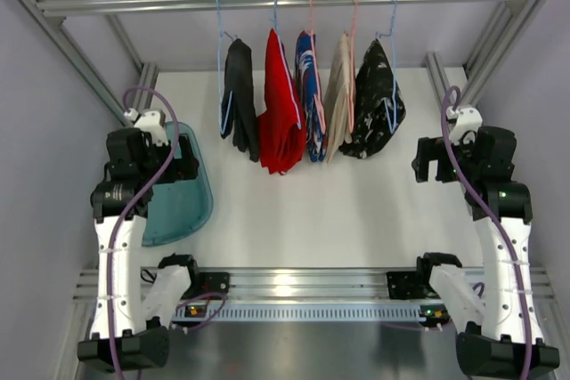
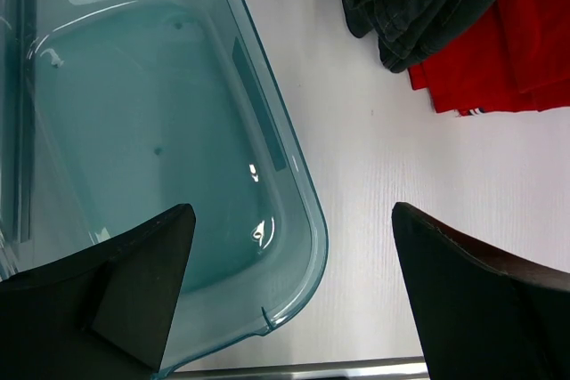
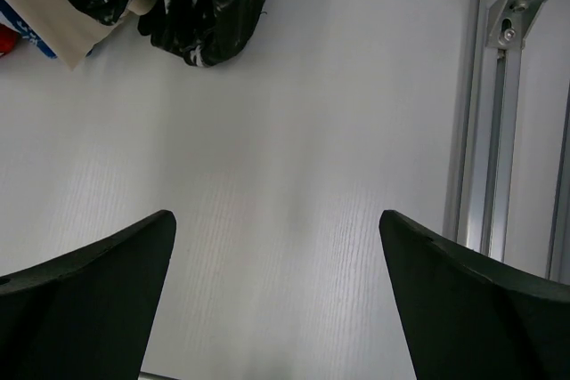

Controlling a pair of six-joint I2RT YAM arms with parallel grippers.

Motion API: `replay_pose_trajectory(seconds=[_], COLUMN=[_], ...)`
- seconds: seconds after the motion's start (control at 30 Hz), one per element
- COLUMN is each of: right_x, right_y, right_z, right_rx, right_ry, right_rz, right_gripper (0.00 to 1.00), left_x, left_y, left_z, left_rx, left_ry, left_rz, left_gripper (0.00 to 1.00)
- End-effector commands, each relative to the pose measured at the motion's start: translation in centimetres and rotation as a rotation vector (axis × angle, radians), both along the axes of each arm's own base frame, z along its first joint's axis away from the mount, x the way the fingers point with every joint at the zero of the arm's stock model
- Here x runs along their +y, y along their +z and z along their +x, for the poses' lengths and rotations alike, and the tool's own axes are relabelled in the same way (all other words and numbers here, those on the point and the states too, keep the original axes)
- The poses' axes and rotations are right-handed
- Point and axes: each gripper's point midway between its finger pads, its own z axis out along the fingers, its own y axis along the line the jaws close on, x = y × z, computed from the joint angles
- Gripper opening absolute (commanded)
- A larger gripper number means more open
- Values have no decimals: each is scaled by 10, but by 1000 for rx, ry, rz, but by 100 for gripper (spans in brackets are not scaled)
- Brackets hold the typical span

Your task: Remove the trousers from the hanger

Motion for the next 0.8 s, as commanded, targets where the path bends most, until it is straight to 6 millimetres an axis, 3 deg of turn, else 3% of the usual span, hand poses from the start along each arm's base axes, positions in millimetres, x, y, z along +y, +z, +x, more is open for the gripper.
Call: replay_pose_trajectory(seconds=[0.0, 0.07, 0.23, 0.3, 0.37, 0.43, 0.47, 0.57, 0.6, 0.67, 0.7, 0.77], right_x=[-1, -1, 2, 5, 8, 9, 10, 11, 11, 11, 11, 12], right_y=[24, 33, 50, 55, 55, 59, 57, 63, 68, 69, 72, 72], right_z=[5, 6, 8, 7, 8, 8, 9, 11, 11, 12, 13, 13], right_rx=[-60, -76, -102, -99, -86, -89, -78, -78, -89, -87, -93, -88], right_ry=[2, 5, 12, 25, 32, 40, 44, 50, 52, 52, 51, 53], right_rz=[-4, -5, 4, 19, 35, 39, 42, 44, 43, 47, 45, 51], right_gripper=[99, 99, 99, 99, 99, 99, 100, 100, 99, 100, 99, 100], left_x=[3, 3, -14, -33, -59, -77, -89, -103, -106, -109, -109, -112], left_y=[36, 50, 110, 127, 158, 169, 187, 195, 212, 208, 218, 218], left_z=[12, 18, 40, 49, 49, 51, 51, 56, 60, 67, 69, 75], left_rx=[-97, -126, -221, -244, -310, -314, -376, -387, -468, -454, -509, -512], left_ry=[19, 23, -28, -109, -233, -299, -384, -403, -441, -426, -450, -457], left_rz=[0, -9, -107, -191, -288, -408, -451, -634, -649, -739, -741, -788], left_gripper=[99, 99, 98, 99, 97, 96, 95, 94, 93, 92, 90, 89])
